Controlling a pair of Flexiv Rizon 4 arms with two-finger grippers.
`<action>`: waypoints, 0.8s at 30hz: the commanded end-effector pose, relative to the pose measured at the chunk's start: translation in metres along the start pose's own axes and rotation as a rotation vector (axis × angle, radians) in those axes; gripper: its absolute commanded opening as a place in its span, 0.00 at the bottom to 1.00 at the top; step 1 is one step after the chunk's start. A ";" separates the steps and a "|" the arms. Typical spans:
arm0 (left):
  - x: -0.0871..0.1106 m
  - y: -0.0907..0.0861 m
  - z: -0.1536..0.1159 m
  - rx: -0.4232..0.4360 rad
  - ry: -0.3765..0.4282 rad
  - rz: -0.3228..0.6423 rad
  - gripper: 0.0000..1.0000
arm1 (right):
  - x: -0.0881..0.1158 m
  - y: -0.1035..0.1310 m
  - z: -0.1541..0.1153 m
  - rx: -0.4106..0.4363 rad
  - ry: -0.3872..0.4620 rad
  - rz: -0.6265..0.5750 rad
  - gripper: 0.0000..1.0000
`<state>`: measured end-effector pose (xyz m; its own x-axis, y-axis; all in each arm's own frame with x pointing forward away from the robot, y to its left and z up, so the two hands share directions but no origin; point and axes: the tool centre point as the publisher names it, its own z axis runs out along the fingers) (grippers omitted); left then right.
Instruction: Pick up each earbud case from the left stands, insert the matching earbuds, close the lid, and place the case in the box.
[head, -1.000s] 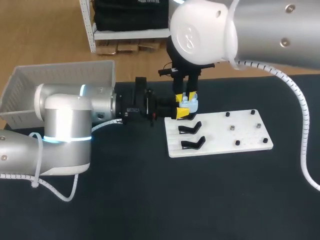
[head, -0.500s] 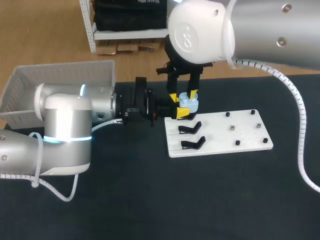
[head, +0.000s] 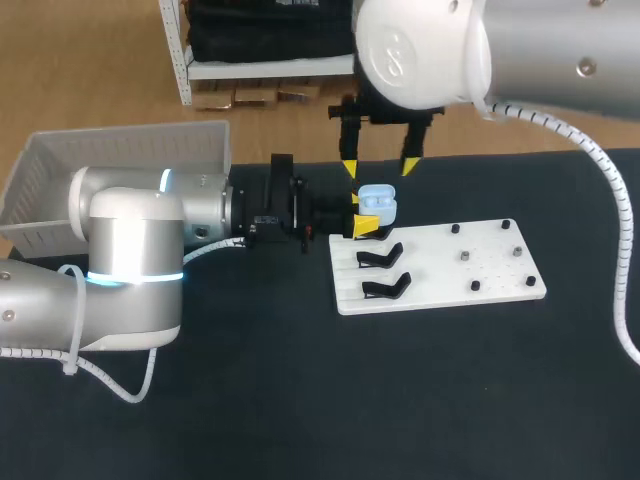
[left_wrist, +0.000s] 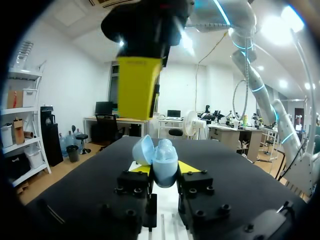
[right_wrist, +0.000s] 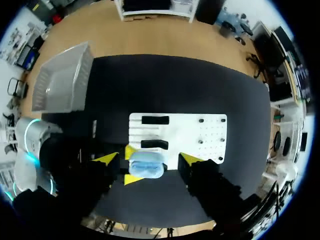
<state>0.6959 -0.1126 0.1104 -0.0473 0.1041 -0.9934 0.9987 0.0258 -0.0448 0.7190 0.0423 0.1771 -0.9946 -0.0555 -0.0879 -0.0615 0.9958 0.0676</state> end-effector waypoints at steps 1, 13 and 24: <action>0.000 0.001 0.000 0.001 -0.001 0.000 0.00 | -0.015 -0.012 0.011 -0.002 0.015 0.047 1.00; 0.000 0.001 0.000 0.001 -0.001 0.000 0.00 | -0.021 -0.036 0.033 0.033 0.063 0.116 1.00; 0.000 0.001 0.000 0.001 -0.001 0.000 0.00 | 0.007 -0.045 0.035 0.047 0.103 0.111 1.00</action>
<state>0.6959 -0.1126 0.1104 -0.0472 0.1041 -0.9934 0.9987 0.0258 -0.0448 0.7285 0.0021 0.1355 -0.9981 0.0490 0.0361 0.0498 0.9985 0.0212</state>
